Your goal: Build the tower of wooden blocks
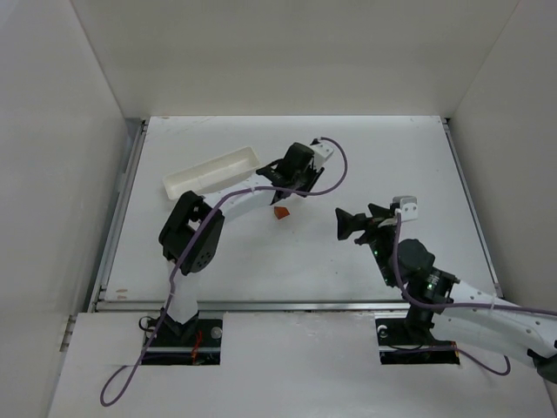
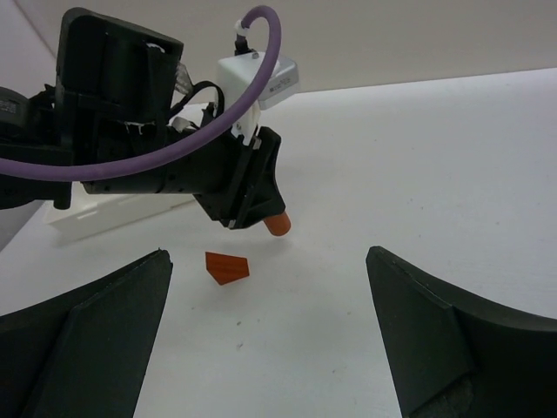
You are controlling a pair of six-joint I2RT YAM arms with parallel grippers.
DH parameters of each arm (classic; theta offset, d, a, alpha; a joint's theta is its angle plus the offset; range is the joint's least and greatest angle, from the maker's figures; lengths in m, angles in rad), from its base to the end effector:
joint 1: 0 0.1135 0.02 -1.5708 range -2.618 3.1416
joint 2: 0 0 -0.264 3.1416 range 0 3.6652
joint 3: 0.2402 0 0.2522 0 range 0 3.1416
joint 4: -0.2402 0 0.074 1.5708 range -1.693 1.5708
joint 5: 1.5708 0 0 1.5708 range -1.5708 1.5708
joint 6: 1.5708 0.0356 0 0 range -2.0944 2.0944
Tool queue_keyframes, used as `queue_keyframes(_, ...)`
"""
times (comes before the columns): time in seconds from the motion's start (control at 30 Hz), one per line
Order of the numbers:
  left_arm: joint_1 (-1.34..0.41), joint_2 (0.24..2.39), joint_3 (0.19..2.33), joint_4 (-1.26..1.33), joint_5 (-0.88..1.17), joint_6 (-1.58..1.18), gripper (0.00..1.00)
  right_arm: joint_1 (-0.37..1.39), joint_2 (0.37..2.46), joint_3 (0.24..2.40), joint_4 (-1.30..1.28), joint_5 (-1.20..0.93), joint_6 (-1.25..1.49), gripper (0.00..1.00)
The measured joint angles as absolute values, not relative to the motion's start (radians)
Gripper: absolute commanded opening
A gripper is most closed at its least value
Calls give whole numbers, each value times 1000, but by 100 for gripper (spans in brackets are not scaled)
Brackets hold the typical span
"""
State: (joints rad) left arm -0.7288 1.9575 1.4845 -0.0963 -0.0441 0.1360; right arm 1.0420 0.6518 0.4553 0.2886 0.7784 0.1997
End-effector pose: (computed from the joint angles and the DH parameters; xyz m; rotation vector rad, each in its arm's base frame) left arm 0.3421 -0.3033 0.2408 0.8791 1.9669 -0.2989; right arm 0.1028 0.1264 0.2938 0.0023 1.5198 0.4219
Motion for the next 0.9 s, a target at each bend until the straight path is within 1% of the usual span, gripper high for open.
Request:
queue_keyframes(0.13, -727, 1957, 1453, -26, -36, 112, 0, 1042, 643, 455, 267, 782, 204, 99)
queue_keyframes(0.47, -730, 1957, 1356, 41, -23, 54, 0, 1042, 614, 455, 226, 794, 207, 99)
queue_keyframes(0.9, -760, 1957, 1351, 64, -33, 53, 0, 1042, 599, 455, 196, 814, 207, 99)
